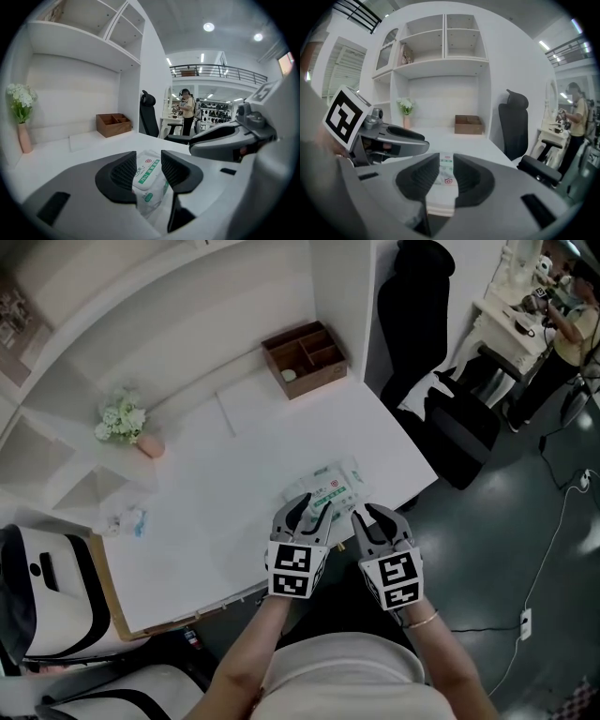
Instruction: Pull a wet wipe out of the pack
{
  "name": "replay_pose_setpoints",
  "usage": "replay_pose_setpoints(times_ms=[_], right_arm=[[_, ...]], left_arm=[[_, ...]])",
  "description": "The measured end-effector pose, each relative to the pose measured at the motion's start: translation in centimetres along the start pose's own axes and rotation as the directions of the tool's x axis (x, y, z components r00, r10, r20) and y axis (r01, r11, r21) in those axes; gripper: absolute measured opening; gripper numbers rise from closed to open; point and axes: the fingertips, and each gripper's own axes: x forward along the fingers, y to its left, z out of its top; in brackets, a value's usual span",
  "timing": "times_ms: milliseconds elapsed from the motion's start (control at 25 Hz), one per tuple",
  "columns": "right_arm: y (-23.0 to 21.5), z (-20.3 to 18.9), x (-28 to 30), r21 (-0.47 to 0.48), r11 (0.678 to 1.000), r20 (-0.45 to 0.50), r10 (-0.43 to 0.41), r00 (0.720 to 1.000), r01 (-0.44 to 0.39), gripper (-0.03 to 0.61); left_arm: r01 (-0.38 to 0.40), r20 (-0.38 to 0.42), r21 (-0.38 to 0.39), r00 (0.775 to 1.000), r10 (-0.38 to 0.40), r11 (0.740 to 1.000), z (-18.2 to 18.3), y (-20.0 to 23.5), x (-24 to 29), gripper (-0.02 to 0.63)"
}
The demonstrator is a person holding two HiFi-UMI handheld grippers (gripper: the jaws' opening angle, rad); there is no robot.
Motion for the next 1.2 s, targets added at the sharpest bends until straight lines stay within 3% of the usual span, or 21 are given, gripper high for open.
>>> replay_pose_setpoints(times_ms=[520,1200], right_arm=[[-0.2,-2.8,3.9,-0.03,0.996,-0.122,0.075,0.99,-0.079,0.078],[-0.5,-4.9,6.3,-0.067,0.992,-0.242,0.088,0.966,-0.107,0.078]], left_arm=[[0.005,-0.085,0.043,0.996,-0.001,0.999,-2.0,-0.5,2.1,0.16],[0.022,-0.149,0.099,0.989,-0.007,0.995,-3.6,-0.6,3.0,0.167]])
